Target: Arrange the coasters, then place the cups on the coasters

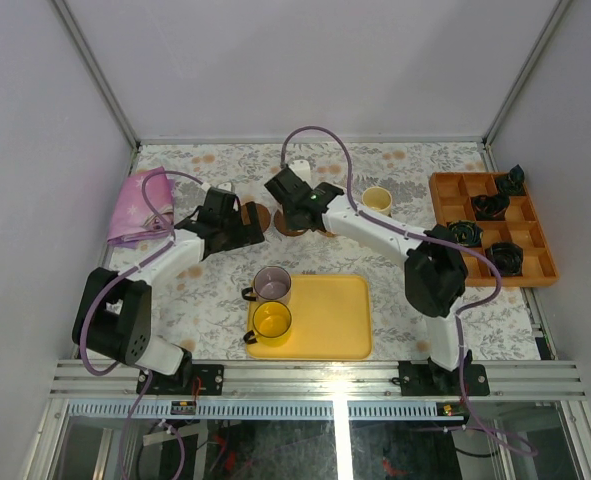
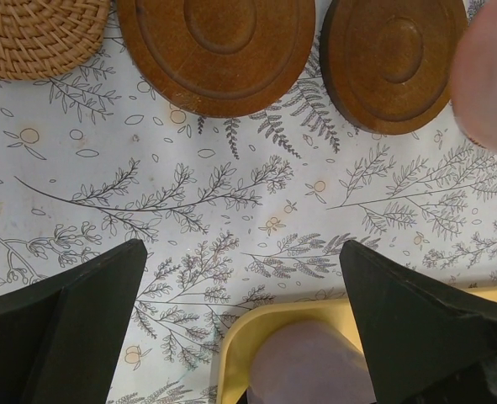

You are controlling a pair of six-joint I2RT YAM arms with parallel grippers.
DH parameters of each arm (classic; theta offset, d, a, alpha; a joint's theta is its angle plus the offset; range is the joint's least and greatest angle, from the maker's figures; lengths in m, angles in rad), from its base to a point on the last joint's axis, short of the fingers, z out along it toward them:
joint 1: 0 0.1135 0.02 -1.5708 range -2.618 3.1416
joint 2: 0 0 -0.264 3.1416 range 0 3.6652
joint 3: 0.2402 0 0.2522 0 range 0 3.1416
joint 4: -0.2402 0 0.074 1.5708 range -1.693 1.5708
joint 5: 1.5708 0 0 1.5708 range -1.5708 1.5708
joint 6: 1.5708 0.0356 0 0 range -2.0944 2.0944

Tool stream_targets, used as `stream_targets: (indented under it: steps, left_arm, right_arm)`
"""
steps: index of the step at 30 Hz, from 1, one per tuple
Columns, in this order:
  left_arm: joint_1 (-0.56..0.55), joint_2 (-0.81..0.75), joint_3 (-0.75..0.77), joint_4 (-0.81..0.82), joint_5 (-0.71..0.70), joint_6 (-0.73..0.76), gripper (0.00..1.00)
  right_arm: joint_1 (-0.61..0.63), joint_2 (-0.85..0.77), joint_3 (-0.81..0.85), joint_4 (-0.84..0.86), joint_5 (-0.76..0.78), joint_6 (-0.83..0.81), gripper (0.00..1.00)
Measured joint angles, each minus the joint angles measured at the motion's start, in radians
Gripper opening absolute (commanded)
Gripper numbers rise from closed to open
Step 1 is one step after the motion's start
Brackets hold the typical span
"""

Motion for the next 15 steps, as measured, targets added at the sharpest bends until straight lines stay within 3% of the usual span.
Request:
stream_targets:
  steps: [15]
  left_arm:
    - [0.0, 0.004, 0.0, -0.012, -0.006, 0.001, 1.0]
  right_arm:
    - [0.006, 0.136, 0.079, 0.05, -0.024, 0.092, 0.0]
